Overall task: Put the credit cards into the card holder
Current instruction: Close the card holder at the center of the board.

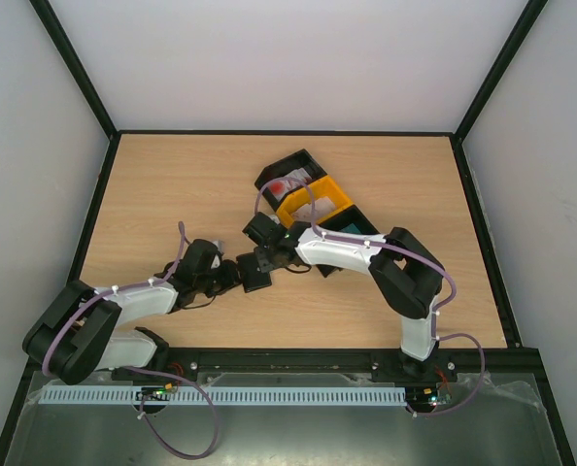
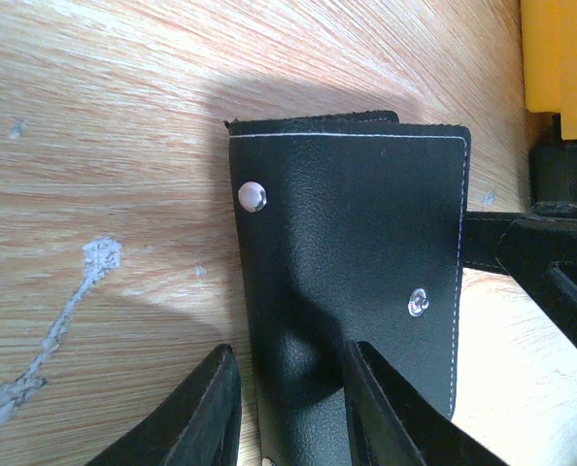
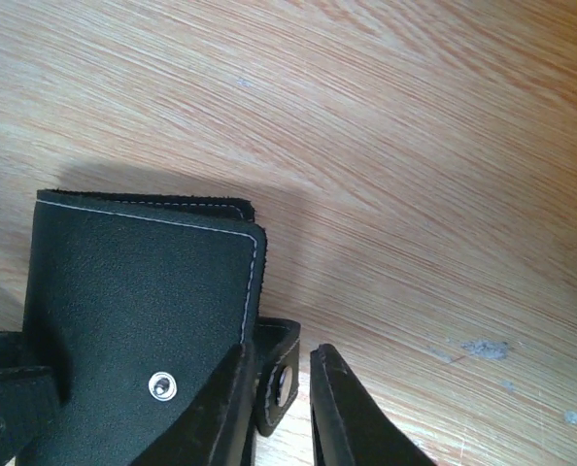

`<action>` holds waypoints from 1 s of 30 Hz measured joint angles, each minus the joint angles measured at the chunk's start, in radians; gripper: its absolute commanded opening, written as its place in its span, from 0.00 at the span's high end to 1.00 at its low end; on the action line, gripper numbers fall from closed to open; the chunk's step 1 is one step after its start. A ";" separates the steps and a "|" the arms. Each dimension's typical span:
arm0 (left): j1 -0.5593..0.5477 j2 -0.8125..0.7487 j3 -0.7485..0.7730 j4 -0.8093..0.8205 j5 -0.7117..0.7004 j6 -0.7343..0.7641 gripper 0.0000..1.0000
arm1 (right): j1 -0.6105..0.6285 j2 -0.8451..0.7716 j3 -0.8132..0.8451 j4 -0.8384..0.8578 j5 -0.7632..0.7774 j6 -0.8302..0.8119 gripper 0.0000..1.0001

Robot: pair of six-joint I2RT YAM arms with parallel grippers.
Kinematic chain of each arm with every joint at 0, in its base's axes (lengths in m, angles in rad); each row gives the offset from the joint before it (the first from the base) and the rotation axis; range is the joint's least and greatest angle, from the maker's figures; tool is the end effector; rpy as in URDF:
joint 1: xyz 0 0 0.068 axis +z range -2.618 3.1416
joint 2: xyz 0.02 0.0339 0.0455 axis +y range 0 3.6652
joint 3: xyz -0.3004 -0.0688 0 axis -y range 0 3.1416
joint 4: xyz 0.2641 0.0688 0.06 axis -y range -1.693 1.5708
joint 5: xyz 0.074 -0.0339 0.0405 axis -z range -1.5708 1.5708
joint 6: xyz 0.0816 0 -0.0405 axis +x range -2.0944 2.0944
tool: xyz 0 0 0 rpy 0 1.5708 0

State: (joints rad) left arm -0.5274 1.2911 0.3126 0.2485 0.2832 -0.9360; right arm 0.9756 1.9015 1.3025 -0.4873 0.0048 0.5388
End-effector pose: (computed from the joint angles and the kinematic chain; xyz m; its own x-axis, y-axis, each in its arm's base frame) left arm 0.2027 -0.1444 0.1150 -0.8757 -0.3847 -0.2919 -0.0707 0.7001 -0.7105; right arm 0.2481 0.3657 0.1606 -0.8501 -0.3403 -0.4020 -0.4551 0.8588 0.2353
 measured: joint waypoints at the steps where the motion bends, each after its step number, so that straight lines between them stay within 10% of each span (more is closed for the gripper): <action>1: 0.000 0.000 0.000 0.000 0.000 0.000 0.67 | 0.000 0.000 0.000 -0.002 0.003 0.003 0.89; 30: 0.000 0.000 0.000 0.000 0.000 0.000 0.67 | 0.000 0.000 0.007 -0.012 0.029 0.026 0.90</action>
State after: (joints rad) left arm -0.5274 1.2911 0.3126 0.2485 0.2832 -0.9360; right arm 0.9756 1.9011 1.3094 -0.4995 0.0341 0.5652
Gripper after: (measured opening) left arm 0.330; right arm 0.101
